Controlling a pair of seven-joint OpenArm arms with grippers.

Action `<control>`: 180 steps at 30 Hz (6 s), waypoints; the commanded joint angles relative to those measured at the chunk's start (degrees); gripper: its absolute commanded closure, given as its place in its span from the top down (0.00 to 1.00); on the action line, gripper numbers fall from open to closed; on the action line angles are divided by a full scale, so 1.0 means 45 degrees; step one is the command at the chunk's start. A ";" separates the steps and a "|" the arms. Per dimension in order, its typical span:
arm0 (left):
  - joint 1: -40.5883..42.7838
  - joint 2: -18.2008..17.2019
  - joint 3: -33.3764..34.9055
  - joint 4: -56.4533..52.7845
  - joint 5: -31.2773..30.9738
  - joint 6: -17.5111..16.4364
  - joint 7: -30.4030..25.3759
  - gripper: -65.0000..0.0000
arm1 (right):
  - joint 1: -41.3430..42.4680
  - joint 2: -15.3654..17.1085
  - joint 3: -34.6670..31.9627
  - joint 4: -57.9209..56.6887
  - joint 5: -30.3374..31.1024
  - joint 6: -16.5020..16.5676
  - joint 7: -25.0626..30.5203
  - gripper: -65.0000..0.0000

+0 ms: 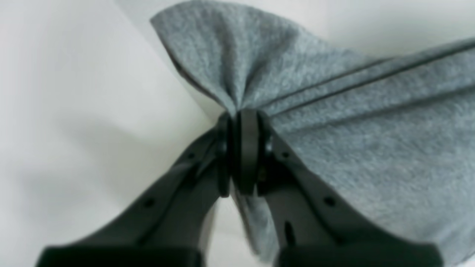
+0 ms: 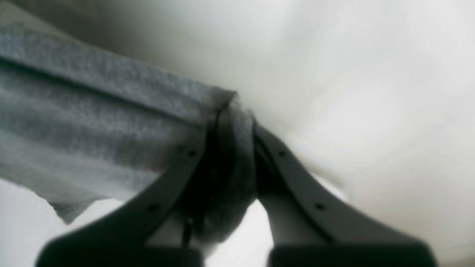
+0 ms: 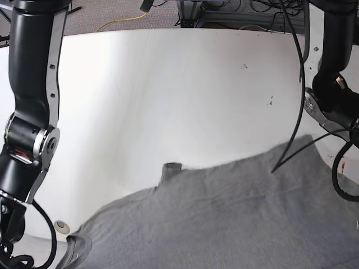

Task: Fold the T-shirt properly
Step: 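Swing the lifted shirt and lay it flat, pulling back, then release the shirt edge with both grippers, then move the right gripper to the sleeve and pinch it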

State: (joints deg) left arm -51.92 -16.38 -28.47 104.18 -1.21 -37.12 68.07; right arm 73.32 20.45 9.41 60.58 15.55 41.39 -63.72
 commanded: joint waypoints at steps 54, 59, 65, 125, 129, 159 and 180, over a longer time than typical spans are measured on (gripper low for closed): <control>1.2798 0.1638 -0.1029 0.1767 0.0768 -0.0639 -0.0622 0.00 | -1.6537 -0.1057 0.3643 1.1046 -0.0691 -0.0308 -0.1966 0.00; 1.4029 0.1638 -0.1127 0.1767 0.0768 -0.0639 -0.0915 0.00 | -1.7768 -0.1408 0.3643 1.1340 -0.0711 -0.0308 -0.2415 0.00; 1.5084 0.1618 -0.1068 0.1747 0.0865 -0.0639 -0.0915 0.00 | -1.8804 -0.1525 0.3643 1.1340 -0.0711 -0.0308 -0.2337 0.00; 1.4732 0.1208 -0.1244 0.2138 0.0748 -0.0639 -0.0681 0.57 | -2.1031 -0.2561 0.6671 1.2101 0.1887 -0.0308 -0.3099 0.47; 1.4361 0.1208 -0.1771 0.2216 0.0240 -0.0639 -0.0641 0.57 | -2.1441 -0.2209 0.7062 1.2062 0.3860 -0.0308 -0.3255 0.47; 1.5709 0.0368 -0.2533 0.1650 -0.7906 -0.0639 0.0707 0.57 | -1.9546 -0.2170 0.5362 1.2023 0.3997 -0.0308 -0.3236 0.47; 1.6197 0.1286 -0.1205 0.0575 -0.4273 -0.0639 -0.0856 0.56 | -1.7612 -0.2463 0.3643 0.9835 0.3665 -0.0308 -0.3177 0.47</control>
State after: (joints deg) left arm 21.06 -9.89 -33.67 107.31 -20.32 -39.97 64.99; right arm -7.03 8.34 25.41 105.12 32.29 39.94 -78.02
